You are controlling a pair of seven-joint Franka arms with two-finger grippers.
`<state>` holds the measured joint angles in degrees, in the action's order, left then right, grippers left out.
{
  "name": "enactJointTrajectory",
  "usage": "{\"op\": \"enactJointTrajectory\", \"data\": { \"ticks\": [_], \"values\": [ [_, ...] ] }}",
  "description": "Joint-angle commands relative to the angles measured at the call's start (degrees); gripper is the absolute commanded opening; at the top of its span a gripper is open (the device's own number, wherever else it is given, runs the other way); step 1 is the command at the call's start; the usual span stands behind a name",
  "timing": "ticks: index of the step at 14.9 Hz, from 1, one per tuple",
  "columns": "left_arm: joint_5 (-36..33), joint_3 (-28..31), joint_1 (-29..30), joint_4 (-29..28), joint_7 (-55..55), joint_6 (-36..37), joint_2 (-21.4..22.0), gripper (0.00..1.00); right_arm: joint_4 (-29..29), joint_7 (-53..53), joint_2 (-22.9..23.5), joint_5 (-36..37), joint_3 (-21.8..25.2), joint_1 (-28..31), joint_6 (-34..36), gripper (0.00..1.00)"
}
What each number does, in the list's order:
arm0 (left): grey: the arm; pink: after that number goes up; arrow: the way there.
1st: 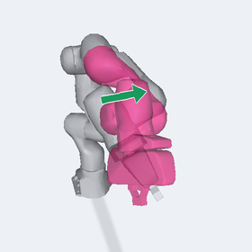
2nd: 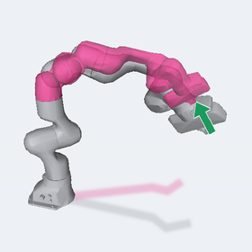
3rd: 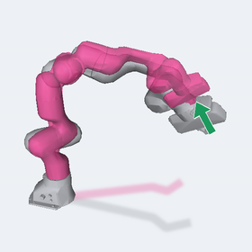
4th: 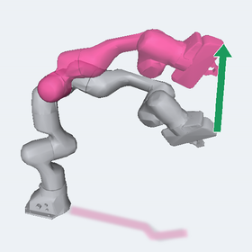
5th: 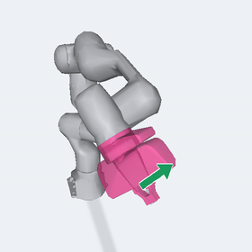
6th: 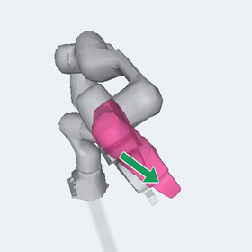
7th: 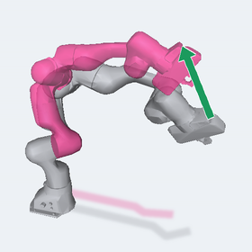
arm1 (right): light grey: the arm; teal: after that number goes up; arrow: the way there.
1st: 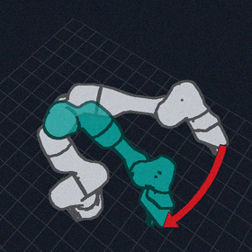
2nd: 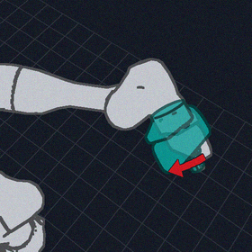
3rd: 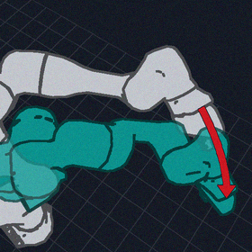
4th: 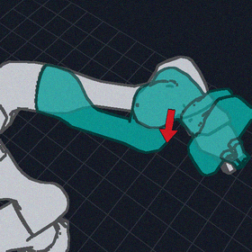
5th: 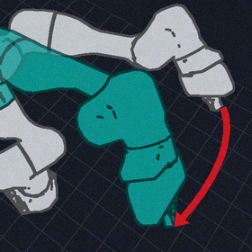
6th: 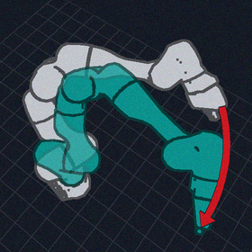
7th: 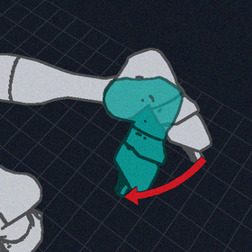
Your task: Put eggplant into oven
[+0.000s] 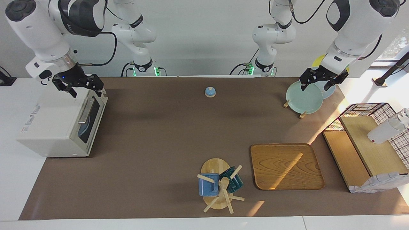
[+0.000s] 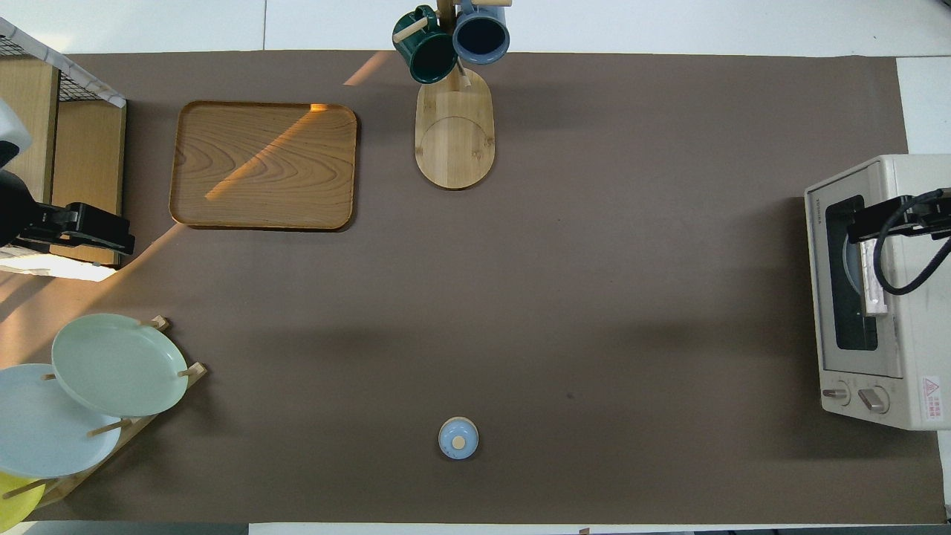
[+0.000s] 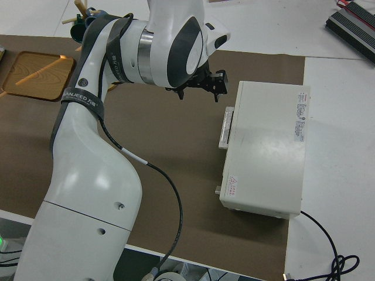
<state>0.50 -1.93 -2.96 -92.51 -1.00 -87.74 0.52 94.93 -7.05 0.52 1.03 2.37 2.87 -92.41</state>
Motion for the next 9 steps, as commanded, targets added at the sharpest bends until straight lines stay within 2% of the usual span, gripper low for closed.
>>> {"op": "enactJointTrajectory", "data": {
  "ticks": [1, 9],
  "values": [
    [-1.2, -0.6, 0.7, 0.2, -0.2, 0.4, 0.3, 1.00, -1.5, -0.2, -0.1, -0.7, -1.4, -2.3, 0.5, 1.00],
    [-1.2, -0.6, 0.7, 0.2, -0.2, 0.4, 0.3, 1.00, -1.6, 0.2, -0.1, -1.1, -1.5, -3.7, 1.5, 1.00]
  ]
}}
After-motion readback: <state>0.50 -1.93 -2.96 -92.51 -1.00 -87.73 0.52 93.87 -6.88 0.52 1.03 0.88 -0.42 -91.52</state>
